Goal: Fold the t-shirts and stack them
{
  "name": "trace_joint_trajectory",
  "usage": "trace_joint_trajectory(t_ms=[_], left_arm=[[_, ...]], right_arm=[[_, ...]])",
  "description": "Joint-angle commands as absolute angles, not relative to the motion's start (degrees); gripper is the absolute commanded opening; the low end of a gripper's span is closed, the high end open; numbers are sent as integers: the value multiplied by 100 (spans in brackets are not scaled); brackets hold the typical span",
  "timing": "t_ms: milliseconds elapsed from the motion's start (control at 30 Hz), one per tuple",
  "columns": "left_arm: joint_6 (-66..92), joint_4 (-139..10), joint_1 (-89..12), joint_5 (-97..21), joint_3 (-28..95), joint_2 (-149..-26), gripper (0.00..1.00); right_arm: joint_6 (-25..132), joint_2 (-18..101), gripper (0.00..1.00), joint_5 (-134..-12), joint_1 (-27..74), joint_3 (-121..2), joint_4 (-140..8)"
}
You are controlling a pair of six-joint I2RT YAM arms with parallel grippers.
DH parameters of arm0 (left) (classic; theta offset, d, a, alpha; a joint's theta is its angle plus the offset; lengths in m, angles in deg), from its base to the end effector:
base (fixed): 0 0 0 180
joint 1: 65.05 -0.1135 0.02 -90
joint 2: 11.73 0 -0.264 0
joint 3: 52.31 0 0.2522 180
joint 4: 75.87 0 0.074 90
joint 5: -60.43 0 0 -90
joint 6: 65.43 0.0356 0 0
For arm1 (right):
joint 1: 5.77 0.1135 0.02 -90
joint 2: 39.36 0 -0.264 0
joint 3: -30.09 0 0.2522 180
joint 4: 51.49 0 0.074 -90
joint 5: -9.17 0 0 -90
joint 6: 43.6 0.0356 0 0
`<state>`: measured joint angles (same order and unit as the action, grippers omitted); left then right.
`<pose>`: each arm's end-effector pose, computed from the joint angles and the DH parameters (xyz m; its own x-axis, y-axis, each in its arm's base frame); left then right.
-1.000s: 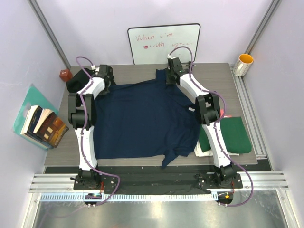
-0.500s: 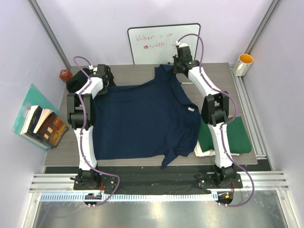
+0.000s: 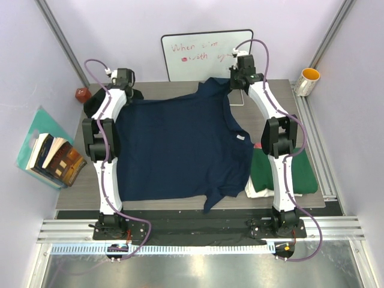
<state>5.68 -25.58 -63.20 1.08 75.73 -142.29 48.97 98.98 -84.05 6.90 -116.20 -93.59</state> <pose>0.5072 0.0018 0.2196 -0.6626 -0.2573 -0.7034 -0.5229 0.8313 0.1886 0.5445 0.1204 0.2624 -0.5549 -0.0789 -0.8282 -0.1489 0.9888 0.0056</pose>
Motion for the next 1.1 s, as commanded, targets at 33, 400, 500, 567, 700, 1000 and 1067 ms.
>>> trace_joint_trajectory(t_ms=[33, 400, 500, 567, 700, 1000, 1067], left_arm=[[497, -2511, -6478, 444, 8221, -14550, 0], [524, -2511, -6750, 330, 8784, -14910, 2], [524, -2511, -6777, 242, 8828, -14954, 4], [541, -2546, -6777, 145, 8872, -14998, 4], [524, -2598, -6777, 31, 9039, -15130, 0], [647, -2546, -6777, -619, 9039, -15034, 0], [647, -2484, -6777, -759, 8925, -14955, 0]], right_arm=[[4737, 9555, 1, -8171, 575, -11849, -9048], [4851, 9906, 1, -7811, 496, -12096, -8898], [4921, 9985, 1, -7723, 496, -12087, -8889], [4956, 10038, 1, -7687, 504, -12069, -8863], [5000, 10135, 1, -7661, 504, -12043, -8828], [4992, 9802, 1, -7485, 504, -12025, -8872], [5027, 9670, 1, -7407, 504, -11938, -8898]])
